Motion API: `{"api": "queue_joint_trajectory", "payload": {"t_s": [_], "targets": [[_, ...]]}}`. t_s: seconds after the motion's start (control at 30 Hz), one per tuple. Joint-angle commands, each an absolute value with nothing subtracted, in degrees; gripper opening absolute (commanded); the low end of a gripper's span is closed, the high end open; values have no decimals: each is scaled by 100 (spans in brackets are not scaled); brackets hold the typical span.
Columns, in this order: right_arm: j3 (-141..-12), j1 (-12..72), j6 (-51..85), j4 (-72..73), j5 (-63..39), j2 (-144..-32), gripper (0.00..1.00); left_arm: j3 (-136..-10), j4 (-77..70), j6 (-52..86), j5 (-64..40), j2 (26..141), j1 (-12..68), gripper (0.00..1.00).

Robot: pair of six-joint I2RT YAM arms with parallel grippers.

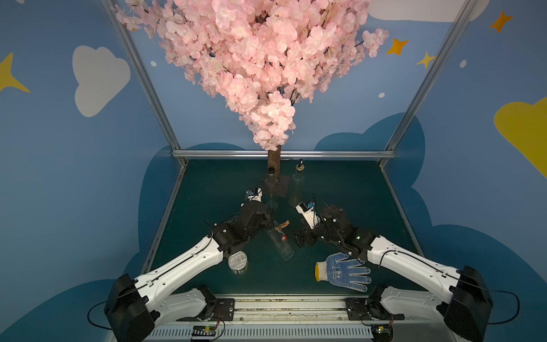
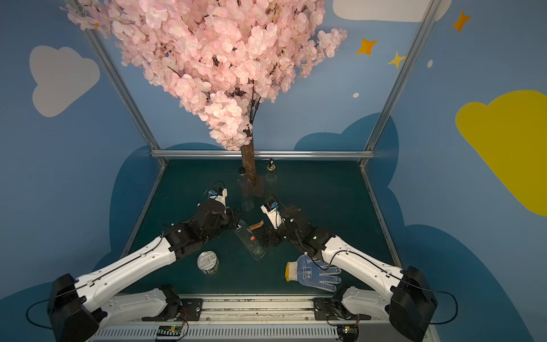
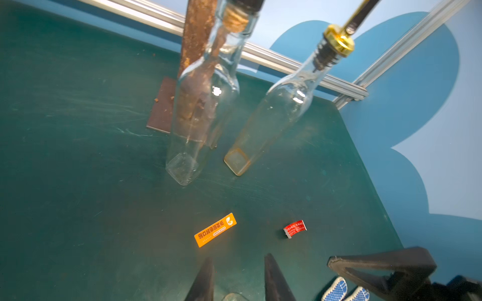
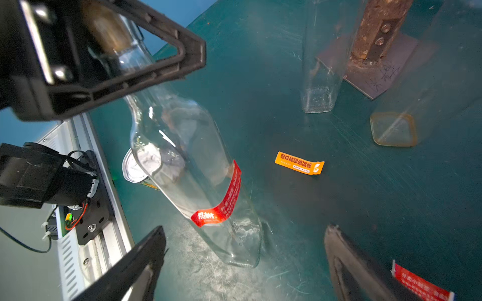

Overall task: Remove the label from the bottle
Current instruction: Pick up the bottle from the center of the board.

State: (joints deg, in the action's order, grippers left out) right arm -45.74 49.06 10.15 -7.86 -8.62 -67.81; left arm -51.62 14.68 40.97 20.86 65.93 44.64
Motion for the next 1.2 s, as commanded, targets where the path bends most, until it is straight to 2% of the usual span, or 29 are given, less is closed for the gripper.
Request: {"api": "queue_joint_trajectory", "payload": {"t_s": [0.0, 0.13, 0.23, 0.57, 0.63, 1.17], "targets": [[-4763, 4900, 931, -963, -896, -6876, 94, -5522, 1857, 4394, 2466, 6743, 4504, 2], [-4739, 4904, 942, -1028, -844, -6858, 91, -5774, 2276, 4667, 2606, 6992, 4521, 2], [-4720, 4919, 913, -1110, -794, -6831, 86, -5726, 2246, 4743, 2617, 7013, 4535, 2], [-4649, 5009, 917, -1137, -768, -6764, 43, -5967, 2729, 5023, 2896, 7217, 4544, 2], [-4684, 5057, 921, -1169, -785, -6798, 38, -6023, 2790, 5058, 2942, 7275, 4544, 2], [-4887, 5593, 731, -714, -526, -7275, 36, -6207, 3048, 5149, 3024, 7398, 4535, 2]]}}
